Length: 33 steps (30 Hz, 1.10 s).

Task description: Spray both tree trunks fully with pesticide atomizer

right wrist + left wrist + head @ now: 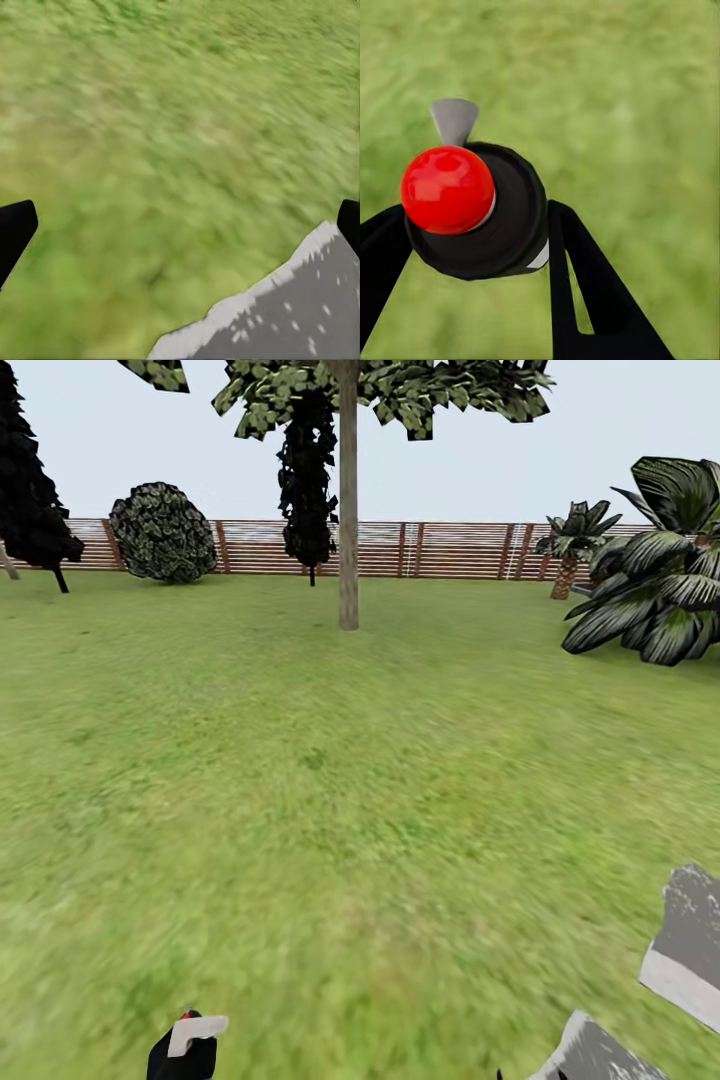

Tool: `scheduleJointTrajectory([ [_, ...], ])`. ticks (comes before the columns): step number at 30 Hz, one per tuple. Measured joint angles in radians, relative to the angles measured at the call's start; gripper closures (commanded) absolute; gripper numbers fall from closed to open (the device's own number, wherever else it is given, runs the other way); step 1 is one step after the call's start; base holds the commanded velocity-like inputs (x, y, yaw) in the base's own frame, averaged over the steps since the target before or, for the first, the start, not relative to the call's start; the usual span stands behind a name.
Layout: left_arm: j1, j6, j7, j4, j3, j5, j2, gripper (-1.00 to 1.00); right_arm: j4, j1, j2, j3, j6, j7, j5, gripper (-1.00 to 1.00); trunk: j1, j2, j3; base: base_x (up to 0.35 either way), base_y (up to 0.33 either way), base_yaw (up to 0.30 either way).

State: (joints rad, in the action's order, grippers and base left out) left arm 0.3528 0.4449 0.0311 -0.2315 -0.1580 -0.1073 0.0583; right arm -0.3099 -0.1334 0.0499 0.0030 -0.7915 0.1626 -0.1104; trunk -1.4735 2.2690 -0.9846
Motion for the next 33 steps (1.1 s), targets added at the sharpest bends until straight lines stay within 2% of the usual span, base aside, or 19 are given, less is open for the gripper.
scheduleJointTrajectory([
  [33,0.0,0.002,0.0,0.0,0.0,0.0,0.0,1.0,0.0,0.0,0.0,0.0,0.0,0.0,0.0,-1.0,0.0,0.0,0.0,0.344,0.0,0.0],
])
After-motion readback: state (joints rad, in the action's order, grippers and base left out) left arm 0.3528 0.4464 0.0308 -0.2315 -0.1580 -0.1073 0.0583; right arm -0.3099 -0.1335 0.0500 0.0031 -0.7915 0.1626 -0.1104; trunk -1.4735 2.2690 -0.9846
